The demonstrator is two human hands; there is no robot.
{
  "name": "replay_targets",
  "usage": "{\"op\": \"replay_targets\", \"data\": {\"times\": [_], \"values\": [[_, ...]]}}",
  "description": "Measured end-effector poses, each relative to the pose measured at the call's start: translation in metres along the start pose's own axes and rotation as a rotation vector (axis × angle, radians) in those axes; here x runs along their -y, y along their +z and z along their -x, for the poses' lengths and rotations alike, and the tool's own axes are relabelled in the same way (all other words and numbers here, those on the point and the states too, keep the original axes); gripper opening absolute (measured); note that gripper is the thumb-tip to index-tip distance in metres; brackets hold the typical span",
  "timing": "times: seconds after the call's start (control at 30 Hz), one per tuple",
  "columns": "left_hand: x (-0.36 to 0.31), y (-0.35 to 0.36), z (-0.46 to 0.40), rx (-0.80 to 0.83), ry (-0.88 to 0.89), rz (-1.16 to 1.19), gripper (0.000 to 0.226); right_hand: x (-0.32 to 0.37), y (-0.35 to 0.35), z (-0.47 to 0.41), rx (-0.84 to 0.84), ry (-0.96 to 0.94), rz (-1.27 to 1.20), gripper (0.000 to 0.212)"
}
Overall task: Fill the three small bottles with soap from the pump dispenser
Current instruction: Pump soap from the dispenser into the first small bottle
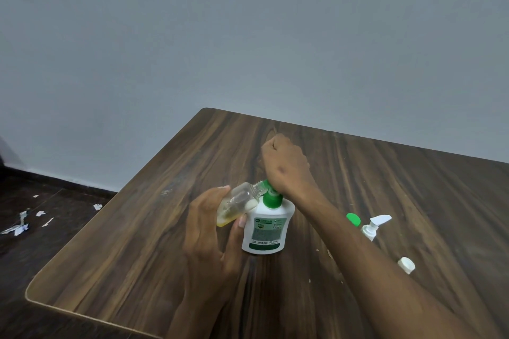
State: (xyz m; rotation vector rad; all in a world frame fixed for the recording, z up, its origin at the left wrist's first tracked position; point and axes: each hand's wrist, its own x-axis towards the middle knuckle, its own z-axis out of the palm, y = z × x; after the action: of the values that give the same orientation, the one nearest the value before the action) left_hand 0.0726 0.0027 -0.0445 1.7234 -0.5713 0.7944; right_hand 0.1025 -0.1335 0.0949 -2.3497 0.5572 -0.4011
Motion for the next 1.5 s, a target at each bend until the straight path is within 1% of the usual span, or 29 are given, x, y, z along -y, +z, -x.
{"op": "replay_targets", "data": {"times": [0.17, 0.33, 0.47, 0.57, 0.67, 1.07, 1.17, 1.3, 1.4, 1.5], "values": [[-0.0019, -0.0012, 0.0, 0.003, -0.015, 0.006, 0.042, 0.0018, 0.0002, 0.0006, 0.006, 0.002, 0.016, 0.024], [-0.0025, -0.0006, -0.0001, -0.007, -0.007, 0.013, 0.043, 0.0, 0.0037, -0.0002, -0.01, -0.003, 0.022, 0.027], [-0.0015, -0.0011, -0.0006, -0.01, 0.017, 0.007, 0.042, -0.0012, 0.0017, -0.0005, -0.032, -0.015, 0.02, 0.026], [-0.0005, -0.0005, -0.0007, -0.002, 0.008, 0.009, 0.043, -0.0036, 0.0006, -0.0012, -0.006, -0.012, 0.034, 0.028], [0.0008, -0.0006, 0.0004, -0.005, 0.009, 0.009, 0.043, -0.0032, 0.0015, -0.0033, -0.034, -0.048, 0.064, 0.025], [0.0007, 0.0002, 0.0008, -0.005, 0.016, -0.002, 0.041, -0.0036, 0.005, -0.0048, -0.034, -0.033, 0.074, 0.026], [0.0005, 0.0001, 0.0003, -0.004, 0.013, 0.0, 0.041, -0.0041, 0.0039, -0.004, -0.056, -0.054, 0.055, 0.025], [0.0006, 0.0003, 0.0005, 0.0, 0.009, -0.007, 0.041, -0.0048, 0.005, -0.0041, -0.034, -0.041, 0.049, 0.022], [0.0009, -0.0001, 0.001, 0.004, 0.01, -0.009, 0.041, -0.0045, 0.0047, -0.0039, -0.062, -0.063, 0.036, 0.023], [-0.0002, -0.0002, 0.0002, 0.002, 0.004, -0.011, 0.042, -0.0055, 0.0048, -0.0042, -0.028, -0.031, 0.02, 0.024]]}}
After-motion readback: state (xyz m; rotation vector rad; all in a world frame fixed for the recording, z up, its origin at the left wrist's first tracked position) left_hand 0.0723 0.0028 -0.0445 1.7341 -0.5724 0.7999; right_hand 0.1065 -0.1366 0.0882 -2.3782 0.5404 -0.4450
